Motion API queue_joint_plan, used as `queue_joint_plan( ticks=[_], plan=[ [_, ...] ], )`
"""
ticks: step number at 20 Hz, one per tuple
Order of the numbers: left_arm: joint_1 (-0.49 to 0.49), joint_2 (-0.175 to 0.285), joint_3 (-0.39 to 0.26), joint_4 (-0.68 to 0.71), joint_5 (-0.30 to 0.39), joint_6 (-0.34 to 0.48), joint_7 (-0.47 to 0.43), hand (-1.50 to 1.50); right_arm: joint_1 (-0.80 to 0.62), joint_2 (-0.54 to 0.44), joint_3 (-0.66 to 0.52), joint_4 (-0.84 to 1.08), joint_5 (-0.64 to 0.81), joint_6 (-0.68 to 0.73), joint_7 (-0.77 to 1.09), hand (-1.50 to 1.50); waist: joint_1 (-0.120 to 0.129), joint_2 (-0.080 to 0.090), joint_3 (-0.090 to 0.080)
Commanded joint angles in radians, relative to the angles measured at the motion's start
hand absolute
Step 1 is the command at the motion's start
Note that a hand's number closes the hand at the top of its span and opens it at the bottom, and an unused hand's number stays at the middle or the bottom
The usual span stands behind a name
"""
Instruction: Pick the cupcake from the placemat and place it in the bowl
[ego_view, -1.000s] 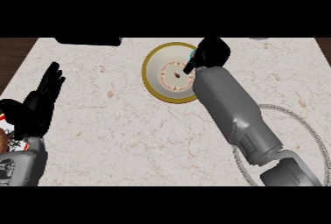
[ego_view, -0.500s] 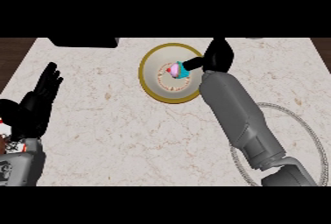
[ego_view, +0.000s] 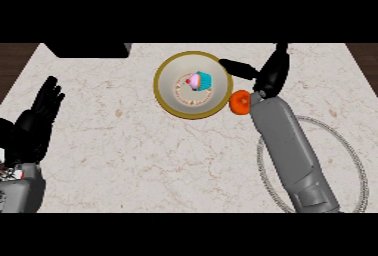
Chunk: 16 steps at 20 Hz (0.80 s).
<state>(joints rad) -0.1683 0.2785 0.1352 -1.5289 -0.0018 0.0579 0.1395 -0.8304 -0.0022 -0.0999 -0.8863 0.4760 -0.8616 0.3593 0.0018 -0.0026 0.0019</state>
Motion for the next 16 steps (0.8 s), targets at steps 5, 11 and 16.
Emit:
queue_joint_plan(
  ticks=[5, 11, 16],
  plan=[
    [0.036, 0.001, 0.010, -0.029, 0.000, -0.011, -0.002, 0.00, 0.396, -0.065, 0.033, -0.459, -0.158, 0.190, -0.051, -1.50, -0.019, -0.004, -0.002],
    [0.064, 0.026, 0.043, -0.063, 0.023, -0.032, 0.025, 0.00, 0.687, -0.054, 0.087, -0.822, -0.268, 0.285, -0.083, -1.50, -0.016, -0.004, -0.002],
    [0.010, -0.014, 0.006, 0.009, -0.032, -0.021, -0.014, 0.00, 0.789, -0.056, 0.085, -0.913, -0.317, 0.328, -0.161, -1.50, -0.008, 0.001, -0.002]
  ],
)
